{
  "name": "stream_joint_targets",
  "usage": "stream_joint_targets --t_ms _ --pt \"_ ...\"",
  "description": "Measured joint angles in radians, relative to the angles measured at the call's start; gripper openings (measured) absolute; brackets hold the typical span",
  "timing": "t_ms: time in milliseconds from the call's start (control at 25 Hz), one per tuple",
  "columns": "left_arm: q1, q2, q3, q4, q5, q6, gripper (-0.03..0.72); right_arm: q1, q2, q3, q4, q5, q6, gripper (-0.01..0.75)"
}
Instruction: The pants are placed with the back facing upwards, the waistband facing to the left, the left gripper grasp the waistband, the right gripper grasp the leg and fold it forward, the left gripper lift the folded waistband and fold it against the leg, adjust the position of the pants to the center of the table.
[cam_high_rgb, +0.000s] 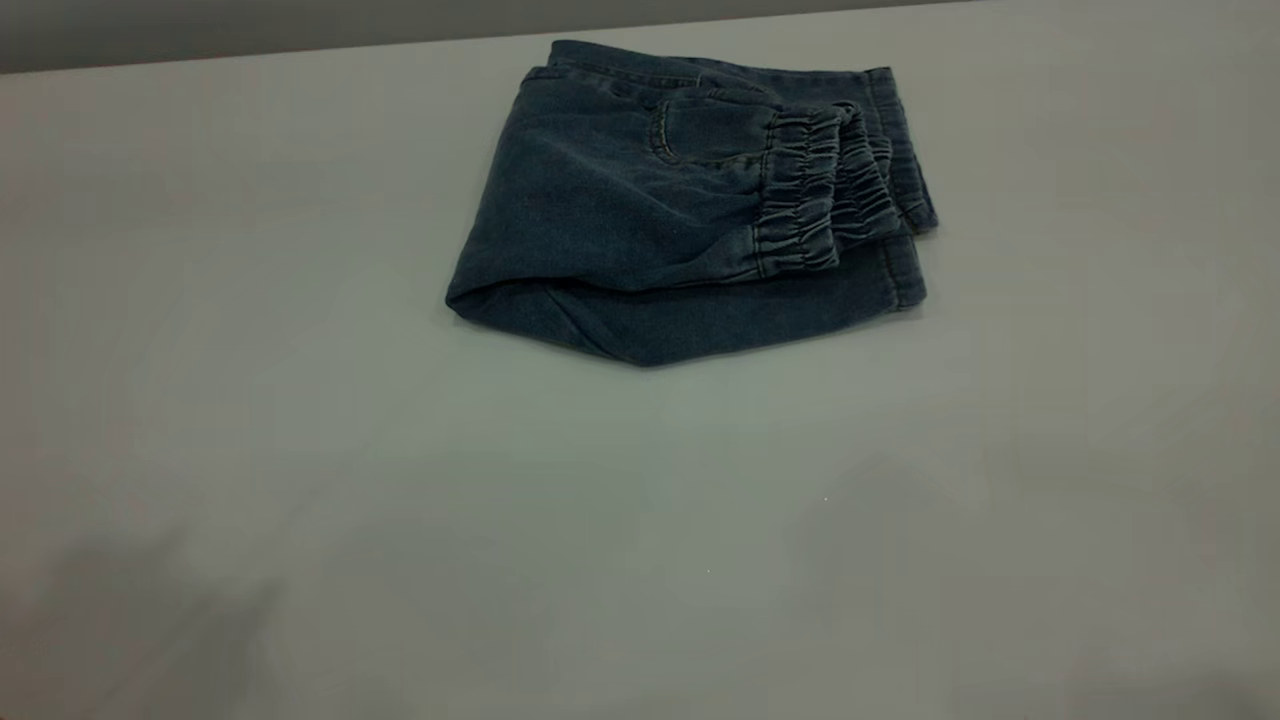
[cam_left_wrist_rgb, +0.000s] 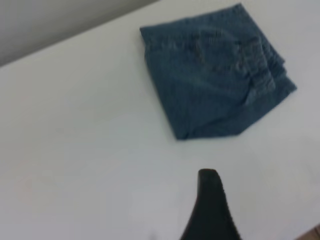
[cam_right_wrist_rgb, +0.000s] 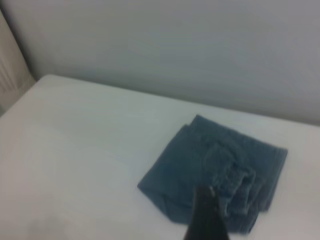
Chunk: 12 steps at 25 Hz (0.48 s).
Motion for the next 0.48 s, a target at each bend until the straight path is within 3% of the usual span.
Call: stream_joint_targets --t_ms 480 --pt "0.0 -0.37 0.371 0.0 -0.001 0.026 0.47 0.0 -0.387 0.359 -0.056 0.0 -0.003 0.434"
